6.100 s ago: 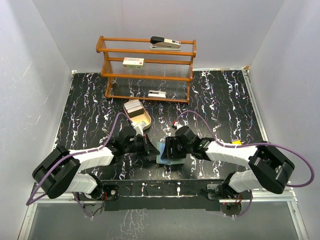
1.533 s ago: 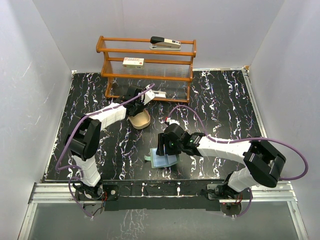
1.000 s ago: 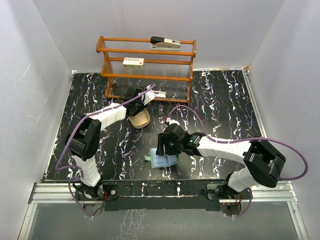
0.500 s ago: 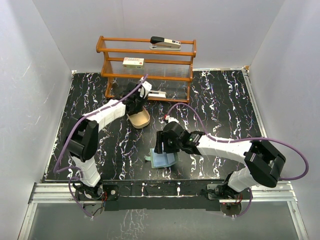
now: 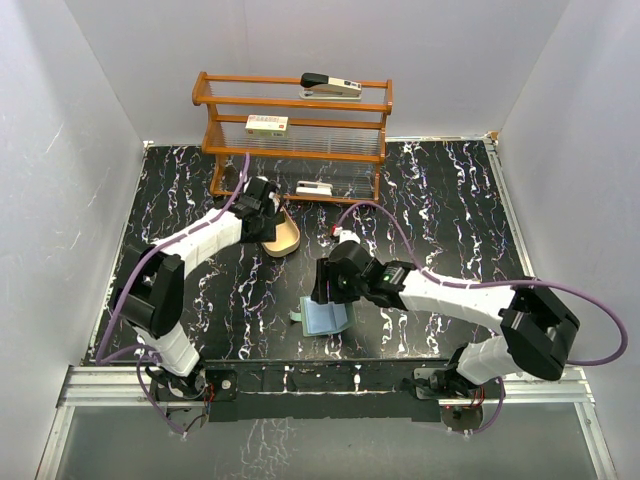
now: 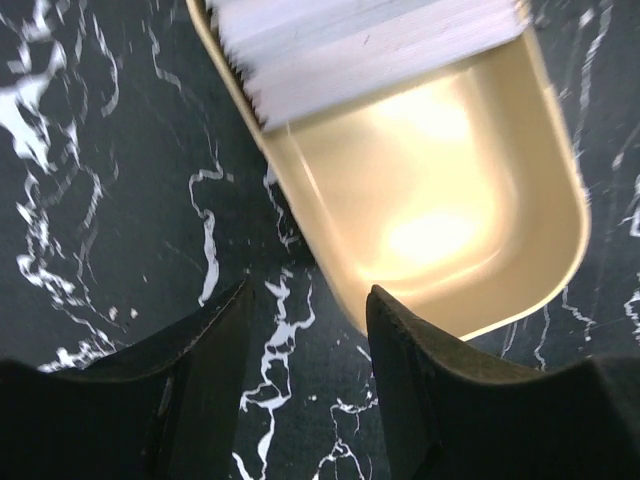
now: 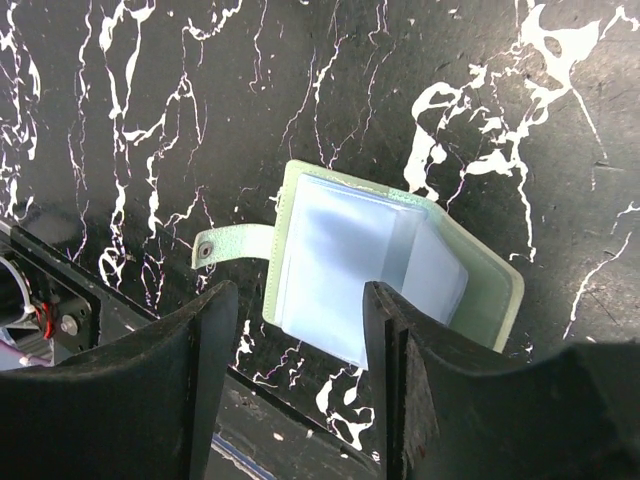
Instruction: Put the credit cards into the card holder
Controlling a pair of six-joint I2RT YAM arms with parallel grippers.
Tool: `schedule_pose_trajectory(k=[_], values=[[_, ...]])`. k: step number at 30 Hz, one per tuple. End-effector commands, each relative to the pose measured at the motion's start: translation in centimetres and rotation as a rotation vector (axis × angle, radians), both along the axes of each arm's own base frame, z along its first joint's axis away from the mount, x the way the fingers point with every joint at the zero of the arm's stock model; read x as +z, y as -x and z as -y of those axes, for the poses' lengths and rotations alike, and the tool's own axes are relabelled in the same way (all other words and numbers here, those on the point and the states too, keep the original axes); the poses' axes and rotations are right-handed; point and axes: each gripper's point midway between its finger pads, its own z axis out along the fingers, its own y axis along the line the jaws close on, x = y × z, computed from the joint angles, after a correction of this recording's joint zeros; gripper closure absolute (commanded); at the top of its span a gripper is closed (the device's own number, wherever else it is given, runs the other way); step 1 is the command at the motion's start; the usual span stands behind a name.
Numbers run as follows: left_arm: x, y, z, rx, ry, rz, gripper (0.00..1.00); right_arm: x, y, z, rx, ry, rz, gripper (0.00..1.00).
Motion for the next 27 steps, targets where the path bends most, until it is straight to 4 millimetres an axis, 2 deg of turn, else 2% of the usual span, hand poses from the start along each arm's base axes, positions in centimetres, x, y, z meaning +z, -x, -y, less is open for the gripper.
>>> schedule_pose_trajectory(k=[1, 7, 11, 14, 18, 21, 27], values=[[-1.2, 1.3, 0.0, 0.103, 0.071, -0.038, 0.53, 1.3, -0.5, 0.6, -0.02, -0.011, 0.062, 0.5], [-3.2, 0.9, 0.5, 0.083, 0.079, -0.067, 0.59, 0.5, 0.1, 1.0, -0.017, -0.012, 0.042, 0.5], [-3.6, 1.0, 1.0, 0.036, 0.086, -0.082, 0.74, 0.4, 0.2, 1.2, -0.021, -0.009, 0.045, 0.5], [-3.8, 1.5, 1.4, -0.013, 0.098, -0.094, 0.78, 0.3, 0.2, 1.3, -0.023, -0.009, 0.048, 0.5], [-3.8, 2.5, 2.8, -0.125, 0.155, -0.111, 0.88, 0.1, 0.2, 1.2, -0.02, -0.01, 0.039, 0.5], [-3.3, 3.2, 4.3, -0.233, 0.208, -0.105, 0.9, -0.1, 0.4, 1.1, -0.019, -0.012, 0.032, 0.5], [-3.3, 4.1, 6.0, -0.362, 0.224, -0.136, 0.91, -0.4, 0.7, 1.5, -0.033, -0.016, 0.021, 0.5]])
